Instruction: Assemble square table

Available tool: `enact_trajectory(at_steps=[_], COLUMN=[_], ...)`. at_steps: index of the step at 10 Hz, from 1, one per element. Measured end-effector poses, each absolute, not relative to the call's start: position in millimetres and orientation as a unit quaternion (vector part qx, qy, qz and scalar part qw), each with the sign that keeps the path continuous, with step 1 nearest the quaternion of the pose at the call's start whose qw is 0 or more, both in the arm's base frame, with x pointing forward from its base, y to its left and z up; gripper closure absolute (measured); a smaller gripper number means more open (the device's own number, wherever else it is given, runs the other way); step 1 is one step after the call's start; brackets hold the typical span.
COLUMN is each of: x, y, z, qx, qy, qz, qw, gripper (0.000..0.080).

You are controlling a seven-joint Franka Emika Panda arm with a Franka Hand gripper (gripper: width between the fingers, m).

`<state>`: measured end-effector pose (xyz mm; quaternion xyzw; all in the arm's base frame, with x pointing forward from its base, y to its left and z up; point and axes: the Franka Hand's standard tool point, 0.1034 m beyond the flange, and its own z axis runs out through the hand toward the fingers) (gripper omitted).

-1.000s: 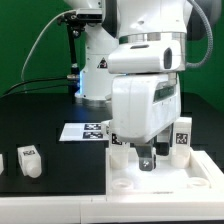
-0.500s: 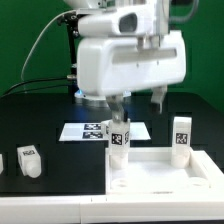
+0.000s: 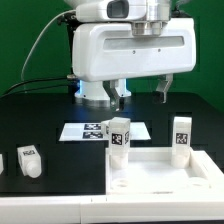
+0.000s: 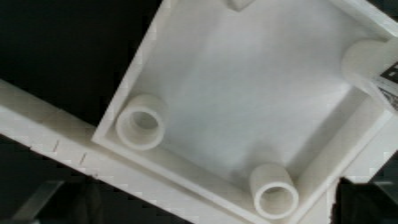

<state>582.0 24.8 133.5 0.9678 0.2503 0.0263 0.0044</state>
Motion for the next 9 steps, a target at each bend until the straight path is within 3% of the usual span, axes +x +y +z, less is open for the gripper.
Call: enact_trajectory(at_steps=[4,9], x=[489.2,473.9], y=[4.5,8.0], z=[112.4,98.4], qx=[0.973,0.982], qy=[0.232,0.186], qz=[0.008,-0.006], qw=[0.006,0.002], gripper=[0.0151,0.0151])
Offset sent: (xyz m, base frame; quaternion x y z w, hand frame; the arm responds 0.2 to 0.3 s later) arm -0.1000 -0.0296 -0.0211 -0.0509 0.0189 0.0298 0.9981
